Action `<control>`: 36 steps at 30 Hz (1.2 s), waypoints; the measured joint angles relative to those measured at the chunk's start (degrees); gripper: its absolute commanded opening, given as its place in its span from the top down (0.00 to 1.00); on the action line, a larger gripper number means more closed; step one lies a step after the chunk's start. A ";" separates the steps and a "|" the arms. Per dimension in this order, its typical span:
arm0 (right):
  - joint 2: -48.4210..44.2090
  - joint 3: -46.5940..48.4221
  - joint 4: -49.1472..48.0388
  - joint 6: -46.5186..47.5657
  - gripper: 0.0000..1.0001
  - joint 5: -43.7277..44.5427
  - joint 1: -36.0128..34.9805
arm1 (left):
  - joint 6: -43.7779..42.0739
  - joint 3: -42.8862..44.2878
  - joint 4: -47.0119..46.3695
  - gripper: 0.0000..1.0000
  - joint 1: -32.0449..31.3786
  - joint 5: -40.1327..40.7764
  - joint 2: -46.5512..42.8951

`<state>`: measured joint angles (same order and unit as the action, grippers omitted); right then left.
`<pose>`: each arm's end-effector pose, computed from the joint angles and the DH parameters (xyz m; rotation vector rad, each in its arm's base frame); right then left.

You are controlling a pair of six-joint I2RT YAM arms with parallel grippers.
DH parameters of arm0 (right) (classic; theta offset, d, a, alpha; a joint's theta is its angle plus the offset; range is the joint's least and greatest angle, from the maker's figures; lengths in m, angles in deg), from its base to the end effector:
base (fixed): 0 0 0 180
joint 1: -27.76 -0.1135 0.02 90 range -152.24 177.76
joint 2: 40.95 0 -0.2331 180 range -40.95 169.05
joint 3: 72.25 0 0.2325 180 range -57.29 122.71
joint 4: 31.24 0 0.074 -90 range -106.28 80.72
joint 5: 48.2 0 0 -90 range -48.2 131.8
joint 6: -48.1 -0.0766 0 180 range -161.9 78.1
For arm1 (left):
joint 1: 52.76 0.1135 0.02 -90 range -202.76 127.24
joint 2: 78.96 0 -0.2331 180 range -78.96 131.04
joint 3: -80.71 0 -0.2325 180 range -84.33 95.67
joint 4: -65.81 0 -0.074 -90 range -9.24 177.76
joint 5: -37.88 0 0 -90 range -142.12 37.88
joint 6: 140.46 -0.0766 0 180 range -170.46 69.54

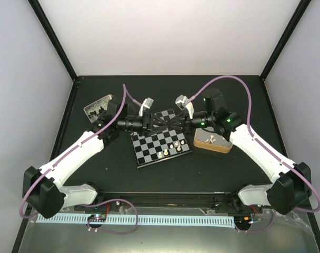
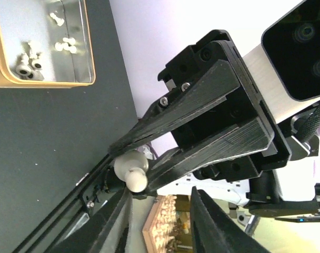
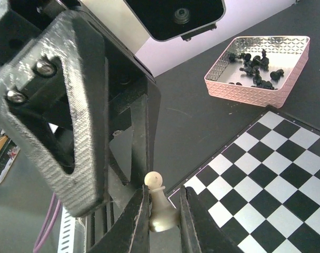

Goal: Set up the chess pieces on the board
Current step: Place the chess piece on the chessboard.

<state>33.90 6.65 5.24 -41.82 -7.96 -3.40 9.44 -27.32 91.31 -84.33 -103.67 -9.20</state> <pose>0.2224 0.2028 0.2887 -1.0744 1.8673 1.2401 0.2101 -0.1995 0.2931 0.1423 2.3487 -1.8129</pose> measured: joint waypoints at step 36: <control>0.15 -0.04 0.74 2.82 0.93 0.17 -0.96 | 12.37 -6.19 -10.67 0.68 3.17 -0.39 -0.76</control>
<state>34.05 6.61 5.98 -39.00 -7.79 -4.36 21.81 -33.51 80.64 -81.16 -104.06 -9.97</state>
